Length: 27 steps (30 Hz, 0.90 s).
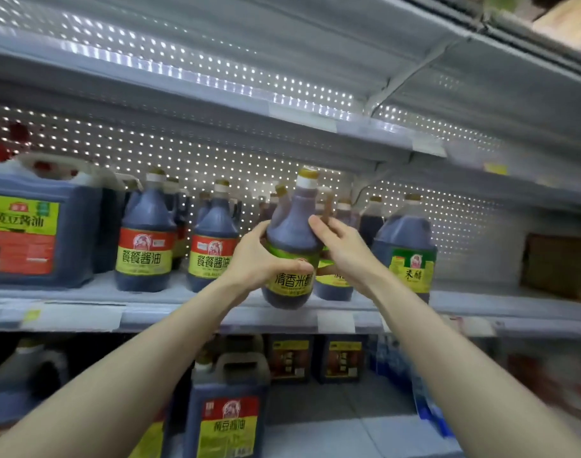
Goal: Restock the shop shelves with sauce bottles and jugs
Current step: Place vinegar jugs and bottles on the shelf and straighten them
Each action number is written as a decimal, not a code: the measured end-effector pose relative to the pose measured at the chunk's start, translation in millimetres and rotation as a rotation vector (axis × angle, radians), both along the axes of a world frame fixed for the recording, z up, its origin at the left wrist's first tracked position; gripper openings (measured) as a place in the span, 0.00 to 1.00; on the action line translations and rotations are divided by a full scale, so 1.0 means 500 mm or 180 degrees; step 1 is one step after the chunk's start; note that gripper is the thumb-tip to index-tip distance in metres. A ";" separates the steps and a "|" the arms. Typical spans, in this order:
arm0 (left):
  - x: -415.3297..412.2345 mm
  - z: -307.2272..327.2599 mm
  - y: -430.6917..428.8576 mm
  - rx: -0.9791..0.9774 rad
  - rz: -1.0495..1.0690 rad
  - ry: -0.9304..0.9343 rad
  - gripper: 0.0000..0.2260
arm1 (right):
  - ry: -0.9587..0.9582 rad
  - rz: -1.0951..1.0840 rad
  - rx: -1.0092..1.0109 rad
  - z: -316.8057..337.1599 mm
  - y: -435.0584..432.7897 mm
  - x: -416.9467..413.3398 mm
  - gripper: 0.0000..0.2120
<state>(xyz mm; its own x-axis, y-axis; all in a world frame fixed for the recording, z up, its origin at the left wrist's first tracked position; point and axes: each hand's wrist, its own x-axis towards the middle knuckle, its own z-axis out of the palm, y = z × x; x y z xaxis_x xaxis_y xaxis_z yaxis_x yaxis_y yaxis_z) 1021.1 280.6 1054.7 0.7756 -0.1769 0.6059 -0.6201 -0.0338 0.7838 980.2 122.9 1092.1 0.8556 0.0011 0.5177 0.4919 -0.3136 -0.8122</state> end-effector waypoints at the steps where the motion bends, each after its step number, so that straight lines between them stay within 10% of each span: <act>1: 0.013 0.000 -0.008 -0.0007 0.0056 0.0028 0.34 | 0.0004 0.0047 -0.0050 0.002 -0.009 0.022 0.14; 27: 0.208 -0.033 -0.065 0.0091 0.0535 0.0325 0.27 | 0.0206 0.0092 -0.0324 -0.028 -0.040 0.287 0.24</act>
